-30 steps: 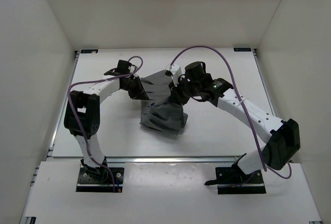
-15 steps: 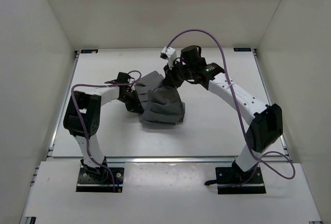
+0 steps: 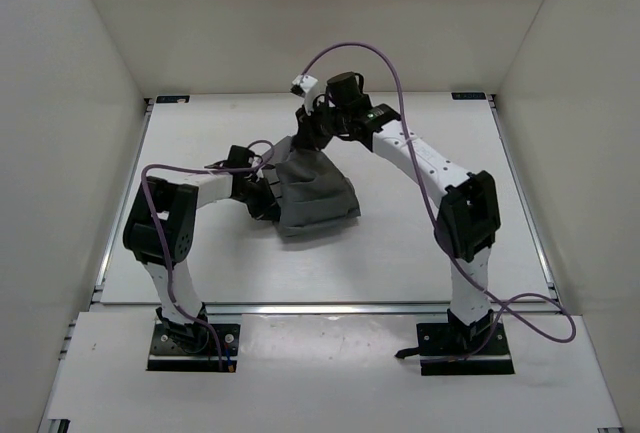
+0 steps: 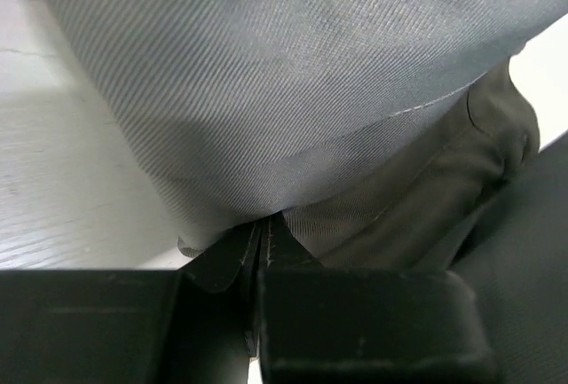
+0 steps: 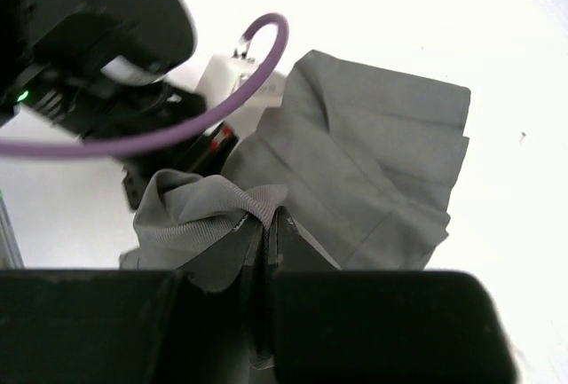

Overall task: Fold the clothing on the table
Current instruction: Fold the skirt

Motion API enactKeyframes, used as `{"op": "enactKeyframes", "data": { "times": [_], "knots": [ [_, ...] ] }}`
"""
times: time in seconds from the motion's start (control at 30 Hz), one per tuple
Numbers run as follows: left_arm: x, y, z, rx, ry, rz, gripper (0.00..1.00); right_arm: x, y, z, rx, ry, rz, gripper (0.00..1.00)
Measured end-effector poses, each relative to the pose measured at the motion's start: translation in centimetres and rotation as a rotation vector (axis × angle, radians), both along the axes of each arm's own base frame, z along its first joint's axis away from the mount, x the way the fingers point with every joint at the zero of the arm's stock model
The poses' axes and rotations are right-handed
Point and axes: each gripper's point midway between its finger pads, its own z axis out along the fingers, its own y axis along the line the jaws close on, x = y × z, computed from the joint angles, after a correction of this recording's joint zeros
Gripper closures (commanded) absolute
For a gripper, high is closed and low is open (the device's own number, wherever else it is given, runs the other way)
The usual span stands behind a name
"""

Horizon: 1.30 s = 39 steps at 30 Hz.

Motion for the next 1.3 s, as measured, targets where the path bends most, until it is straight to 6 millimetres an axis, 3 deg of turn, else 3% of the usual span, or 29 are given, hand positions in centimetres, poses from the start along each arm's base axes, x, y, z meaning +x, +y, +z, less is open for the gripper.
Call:
{"op": "enactKeyframes", "data": {
  "times": [0.1, 0.27, 0.47, 0.6, 0.8, 1.03, 1.2, 1.3],
  "knots": [
    [-0.2, -0.2, 0.0, -0.028, -0.002, 0.014, 0.9, 1.4, 1.5, -1.3, 0.009, 0.02, 0.002, 1.0],
    [-0.4, -0.1, 0.1, -0.063, -0.01, 0.046, 0.9, 2.9, 3.1, -5.4, 0.002, 0.106, -0.01, 1.0],
    [-0.5, -0.1, 0.2, -0.099, -0.014, 0.092, 0.9, 3.5, 4.3, -10.0, -0.009, 0.205, -0.016, 1.0],
    [-0.5, 0.2, 0.3, -0.102, -0.015, 0.106, 0.9, 3.6, 4.8, -12.2, 0.001, 0.273, -0.018, 1.0],
    [-0.1, 2.0, 1.7, -0.082, -0.053, 0.138, 0.9, 3.4, 5.2, -12.7, 0.012, 0.299, -0.002, 1.0],
    [3.9, 3.0, 6.1, -0.088, -0.205, 0.167, 0.9, 3.6, 5.3, -12.0, 0.023, 0.29, 0.003, 1.0],
    [5.1, 3.8, 6.3, -0.086, -0.228, 0.207, 0.91, 3.7, 5.0, -11.8, 0.023, 0.287, 0.0, 1.0],
    [5.7, 4.3, 5.2, -0.055, -0.22, 0.235, 0.92, 4.0, 4.7, -11.3, 0.028, 0.28, -0.006, 1.0]
  ]
}}
